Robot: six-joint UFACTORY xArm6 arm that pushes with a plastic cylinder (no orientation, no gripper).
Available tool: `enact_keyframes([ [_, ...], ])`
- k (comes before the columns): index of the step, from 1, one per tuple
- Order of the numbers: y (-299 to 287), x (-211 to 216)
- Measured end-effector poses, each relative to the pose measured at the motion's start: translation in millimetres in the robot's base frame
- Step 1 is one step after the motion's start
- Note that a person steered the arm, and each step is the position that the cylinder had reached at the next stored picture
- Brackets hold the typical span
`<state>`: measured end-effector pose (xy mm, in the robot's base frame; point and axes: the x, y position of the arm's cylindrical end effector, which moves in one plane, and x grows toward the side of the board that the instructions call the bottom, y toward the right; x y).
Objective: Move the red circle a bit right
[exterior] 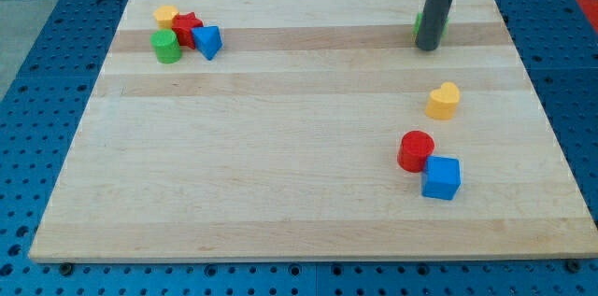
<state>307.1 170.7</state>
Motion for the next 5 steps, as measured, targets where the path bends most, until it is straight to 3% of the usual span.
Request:
enact_keyframes([
  [1, 0, -1],
  [2, -29, 68],
  [3, -84, 165],
  [4, -91, 185],
  [5, -52, 192],
])
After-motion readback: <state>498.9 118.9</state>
